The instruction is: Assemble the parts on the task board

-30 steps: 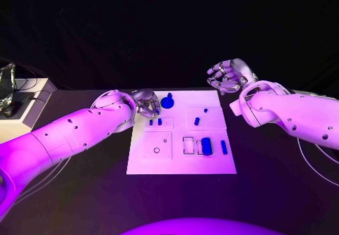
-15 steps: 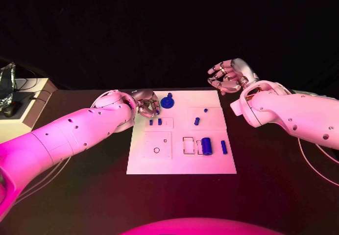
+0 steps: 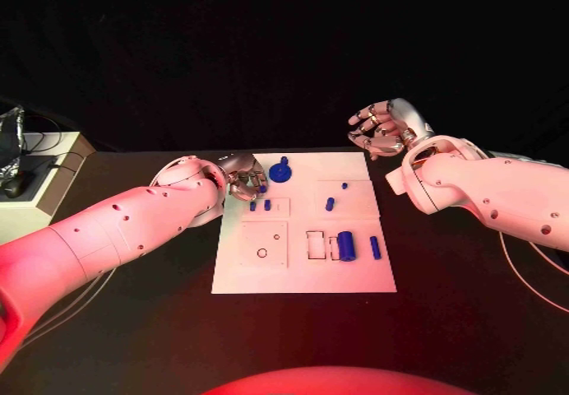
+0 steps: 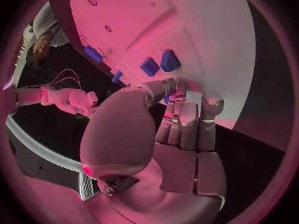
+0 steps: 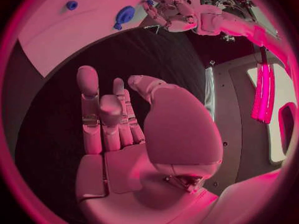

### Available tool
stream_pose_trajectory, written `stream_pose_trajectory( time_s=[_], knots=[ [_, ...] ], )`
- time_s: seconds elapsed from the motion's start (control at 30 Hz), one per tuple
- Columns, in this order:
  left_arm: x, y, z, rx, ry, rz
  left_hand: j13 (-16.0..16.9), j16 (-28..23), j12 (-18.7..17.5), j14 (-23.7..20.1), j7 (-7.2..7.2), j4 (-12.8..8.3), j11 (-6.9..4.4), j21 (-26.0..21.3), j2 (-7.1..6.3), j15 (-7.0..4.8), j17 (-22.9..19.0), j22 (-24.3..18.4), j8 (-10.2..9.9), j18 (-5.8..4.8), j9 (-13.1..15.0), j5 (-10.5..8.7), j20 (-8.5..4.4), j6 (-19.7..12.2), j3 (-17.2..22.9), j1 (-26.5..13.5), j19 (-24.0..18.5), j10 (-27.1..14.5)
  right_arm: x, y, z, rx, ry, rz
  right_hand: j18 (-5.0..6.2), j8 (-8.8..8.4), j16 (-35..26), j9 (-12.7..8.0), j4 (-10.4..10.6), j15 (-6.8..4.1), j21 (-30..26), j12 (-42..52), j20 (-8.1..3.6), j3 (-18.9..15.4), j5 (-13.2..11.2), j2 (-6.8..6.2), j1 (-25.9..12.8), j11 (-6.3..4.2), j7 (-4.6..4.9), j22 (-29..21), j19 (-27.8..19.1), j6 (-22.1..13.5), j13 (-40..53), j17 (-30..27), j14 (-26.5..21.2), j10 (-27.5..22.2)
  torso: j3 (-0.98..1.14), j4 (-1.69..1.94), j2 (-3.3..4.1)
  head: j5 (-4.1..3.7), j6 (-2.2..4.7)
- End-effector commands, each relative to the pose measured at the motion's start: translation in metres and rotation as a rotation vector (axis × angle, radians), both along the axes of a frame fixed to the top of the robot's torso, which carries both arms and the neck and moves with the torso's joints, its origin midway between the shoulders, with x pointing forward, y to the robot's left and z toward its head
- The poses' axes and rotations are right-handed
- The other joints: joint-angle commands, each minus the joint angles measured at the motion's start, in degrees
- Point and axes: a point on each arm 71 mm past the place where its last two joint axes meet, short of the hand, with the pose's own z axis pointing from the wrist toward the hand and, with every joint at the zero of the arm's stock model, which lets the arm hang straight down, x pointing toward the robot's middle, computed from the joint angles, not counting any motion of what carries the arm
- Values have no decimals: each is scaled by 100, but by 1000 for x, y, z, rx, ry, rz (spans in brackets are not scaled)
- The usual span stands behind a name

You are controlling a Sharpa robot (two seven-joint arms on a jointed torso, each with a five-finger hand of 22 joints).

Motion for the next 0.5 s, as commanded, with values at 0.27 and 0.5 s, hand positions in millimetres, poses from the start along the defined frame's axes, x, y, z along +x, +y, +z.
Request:
stream_pose_trajectory(
  time_s=[0.27, 0.5],
  knots=[
    [-1, 2, 2, -14, -15, 11, 31, -21, -52, -57, 11, 90, 5, -50, -78, 8, -33, -12, -62, -36, -20, -36, 2, -83, -109, -136, -23, 67, 0, 0, 0, -5, -2, 10, 76, -8, -30, -1, -28, 37, -25, -105, 44, 17, 20, -9, -55, 19, 64, 1, 4, 1, -97, 21, -7, -40, -4, 4, -2, 2, -12],
    [-1, 6, 3, -18, -25, 21, 41, -22, -59, -61, -5, 89, -4, -56, -85, 1, -48, -17, -87, -35, -28, -31, 1, -118, -123, -128, -23, 82, 0, 0, 0, -7, 4, 11, 67, -9, 0, -2, -33, 39, 33, -122, 45, 21, 21, -7, -54, 21, 66, 38, 21, 1, -115, 62, 6, -41, -3, 1, -2, 4, -9]
  ],
)
